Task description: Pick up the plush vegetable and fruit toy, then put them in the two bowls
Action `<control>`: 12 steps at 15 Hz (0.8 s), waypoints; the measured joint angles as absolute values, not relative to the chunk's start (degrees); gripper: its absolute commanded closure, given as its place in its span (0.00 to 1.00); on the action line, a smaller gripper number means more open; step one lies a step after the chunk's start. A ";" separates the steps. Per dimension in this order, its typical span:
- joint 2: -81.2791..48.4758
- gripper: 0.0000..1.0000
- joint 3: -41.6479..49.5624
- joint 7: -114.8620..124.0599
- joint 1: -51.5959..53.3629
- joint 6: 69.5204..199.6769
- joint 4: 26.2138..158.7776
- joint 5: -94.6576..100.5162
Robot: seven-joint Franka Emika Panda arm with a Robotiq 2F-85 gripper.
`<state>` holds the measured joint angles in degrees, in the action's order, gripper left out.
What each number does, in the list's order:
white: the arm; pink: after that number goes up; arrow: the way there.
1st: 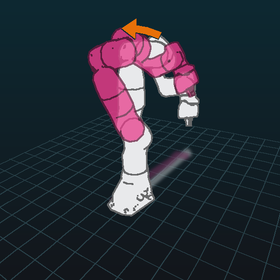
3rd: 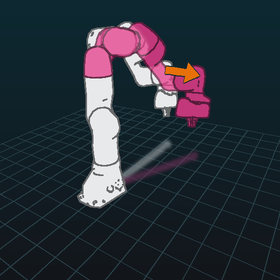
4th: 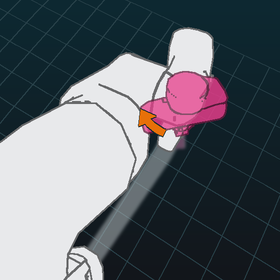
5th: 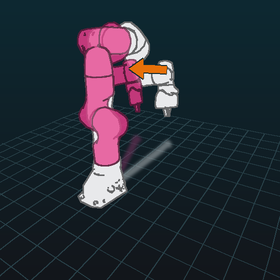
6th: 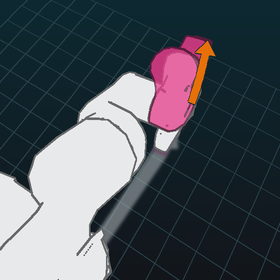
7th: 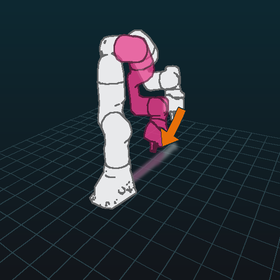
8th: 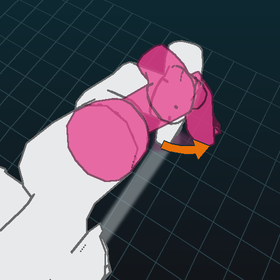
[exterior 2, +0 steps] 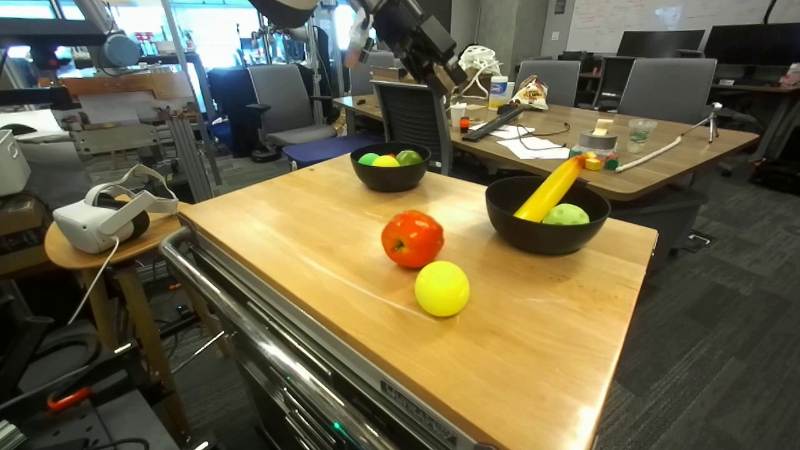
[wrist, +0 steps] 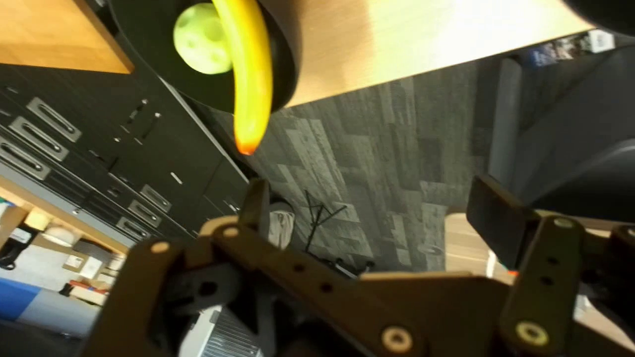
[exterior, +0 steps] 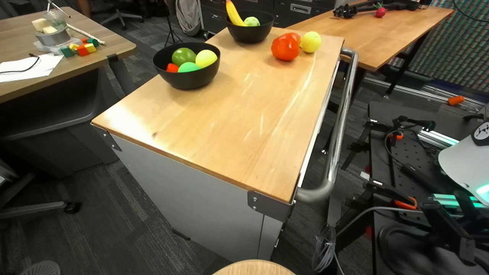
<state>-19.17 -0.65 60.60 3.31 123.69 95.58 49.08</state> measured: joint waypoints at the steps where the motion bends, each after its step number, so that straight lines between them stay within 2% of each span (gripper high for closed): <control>1: -16.85 0.00 -0.78 61.25 3.76 125.67 98.32 49.06; 8: -14.24 0.00 -0.76 62.21 4.07 127.62 102.90 48.78; 12: -8.73 0.00 -2.47 62.19 4.61 130.40 109.72 40.06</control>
